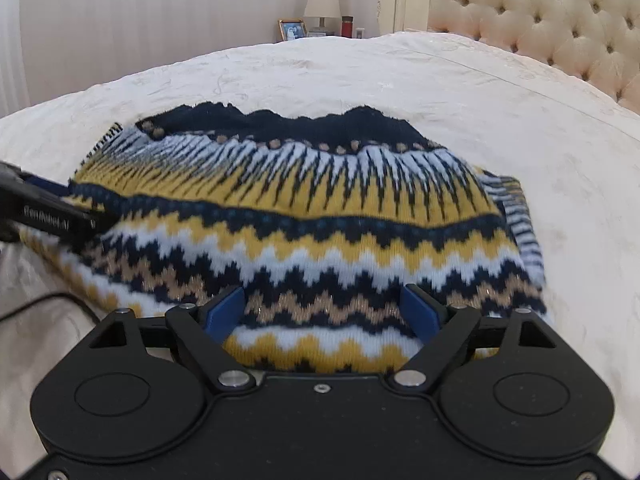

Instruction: Fold small clothes

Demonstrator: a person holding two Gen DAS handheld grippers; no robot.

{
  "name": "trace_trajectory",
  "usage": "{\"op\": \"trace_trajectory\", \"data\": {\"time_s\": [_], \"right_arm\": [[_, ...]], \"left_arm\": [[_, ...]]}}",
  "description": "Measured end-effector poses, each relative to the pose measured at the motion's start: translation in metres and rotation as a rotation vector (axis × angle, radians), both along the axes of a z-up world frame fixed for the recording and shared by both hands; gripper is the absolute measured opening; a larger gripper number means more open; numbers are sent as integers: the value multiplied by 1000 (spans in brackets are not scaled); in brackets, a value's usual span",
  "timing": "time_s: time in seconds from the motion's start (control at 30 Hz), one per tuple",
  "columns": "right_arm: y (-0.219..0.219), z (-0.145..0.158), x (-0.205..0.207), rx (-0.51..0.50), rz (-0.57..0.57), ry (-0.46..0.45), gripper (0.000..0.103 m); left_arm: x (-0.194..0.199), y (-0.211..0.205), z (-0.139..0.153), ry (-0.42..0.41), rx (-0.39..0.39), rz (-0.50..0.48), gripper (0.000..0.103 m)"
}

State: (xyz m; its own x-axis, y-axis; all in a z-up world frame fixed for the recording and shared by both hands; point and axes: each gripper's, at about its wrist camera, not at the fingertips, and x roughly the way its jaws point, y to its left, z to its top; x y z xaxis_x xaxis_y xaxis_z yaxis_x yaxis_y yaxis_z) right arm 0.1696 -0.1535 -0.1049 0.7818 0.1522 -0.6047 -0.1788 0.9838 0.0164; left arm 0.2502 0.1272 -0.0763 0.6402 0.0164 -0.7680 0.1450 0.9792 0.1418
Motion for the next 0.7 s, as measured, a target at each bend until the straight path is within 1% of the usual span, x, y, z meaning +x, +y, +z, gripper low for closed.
{"op": "trace_trajectory", "data": {"time_s": [0.13,0.27,0.4,0.5,0.63,0.7], "right_arm": [[-1,-11,-4,22,-18,-29,94],[-5,-16,-6,55,-24,-42,95],[-7,-17,-6,69,-24,-45,95],[-7,-17,-6,72,-24,-47,95],[-7,-17,-6,77,-24,-46,96],[-9,-17,-6,86,-21,-45,97]], "left_arm": [[0,1,-1,-4,-1,9,98],[-2,2,0,-6,0,10,98],[-15,9,6,12,-7,-19,98],[-33,23,3,36,-59,-14,98],[-51,32,-3,17,-74,-9,99],[-53,34,-6,9,-97,17,100]]}}
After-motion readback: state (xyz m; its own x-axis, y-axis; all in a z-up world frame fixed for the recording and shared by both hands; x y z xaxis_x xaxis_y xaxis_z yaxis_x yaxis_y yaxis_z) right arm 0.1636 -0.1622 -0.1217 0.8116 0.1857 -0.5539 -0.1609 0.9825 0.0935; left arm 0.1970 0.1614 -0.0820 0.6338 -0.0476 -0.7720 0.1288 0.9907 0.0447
